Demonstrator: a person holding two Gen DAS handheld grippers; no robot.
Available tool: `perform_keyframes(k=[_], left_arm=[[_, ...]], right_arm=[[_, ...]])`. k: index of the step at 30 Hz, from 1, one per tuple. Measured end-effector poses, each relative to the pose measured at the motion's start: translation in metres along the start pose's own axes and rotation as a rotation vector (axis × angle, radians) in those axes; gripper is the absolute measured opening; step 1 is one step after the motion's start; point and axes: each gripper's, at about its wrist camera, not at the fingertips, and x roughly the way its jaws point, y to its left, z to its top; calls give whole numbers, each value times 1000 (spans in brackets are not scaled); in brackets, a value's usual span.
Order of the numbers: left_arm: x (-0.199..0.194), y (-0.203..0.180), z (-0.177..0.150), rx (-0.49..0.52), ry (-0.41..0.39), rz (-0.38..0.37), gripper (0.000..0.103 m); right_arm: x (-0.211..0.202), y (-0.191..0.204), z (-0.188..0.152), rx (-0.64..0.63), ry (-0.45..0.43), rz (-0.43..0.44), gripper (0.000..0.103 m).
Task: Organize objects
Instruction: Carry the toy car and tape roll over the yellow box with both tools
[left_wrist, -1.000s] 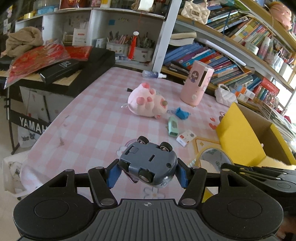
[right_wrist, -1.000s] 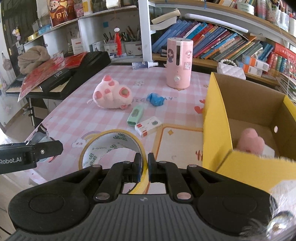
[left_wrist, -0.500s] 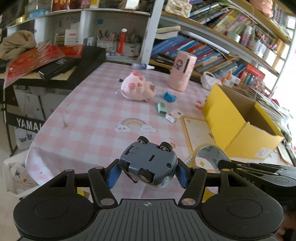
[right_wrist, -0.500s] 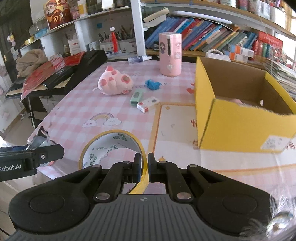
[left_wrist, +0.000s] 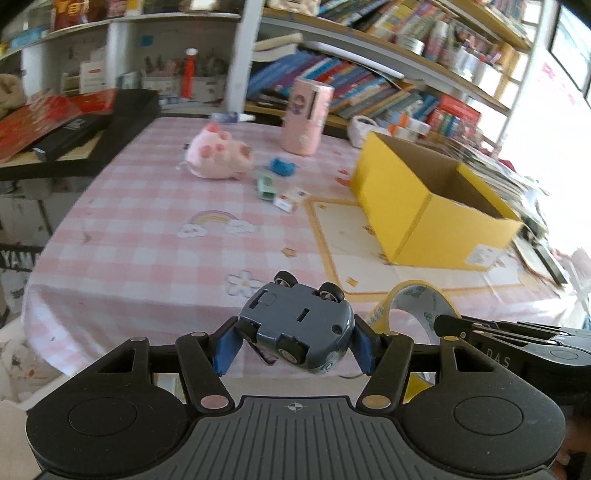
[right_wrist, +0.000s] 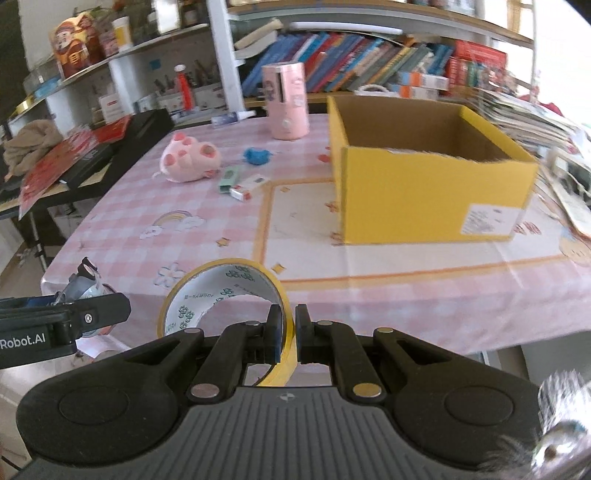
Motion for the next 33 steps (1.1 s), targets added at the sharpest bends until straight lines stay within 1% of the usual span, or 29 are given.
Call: perform_keyframes(k=[14,17,26,33], left_arm=[[21,-56,1,139,38,-150,61],[26,-67,2,160,45,-170,61],[35,-95,8,217,44,-214,61],[43,-105,16,227,29,-209,61]], right_arm=[[-30,-52,-23,138,-11,-161,7],[-34,-63,-27,166,-9,-188,7],[-42,-91,-28,222,-17,-239,7],[-40,-102,-18,221,-29,-240,7]])
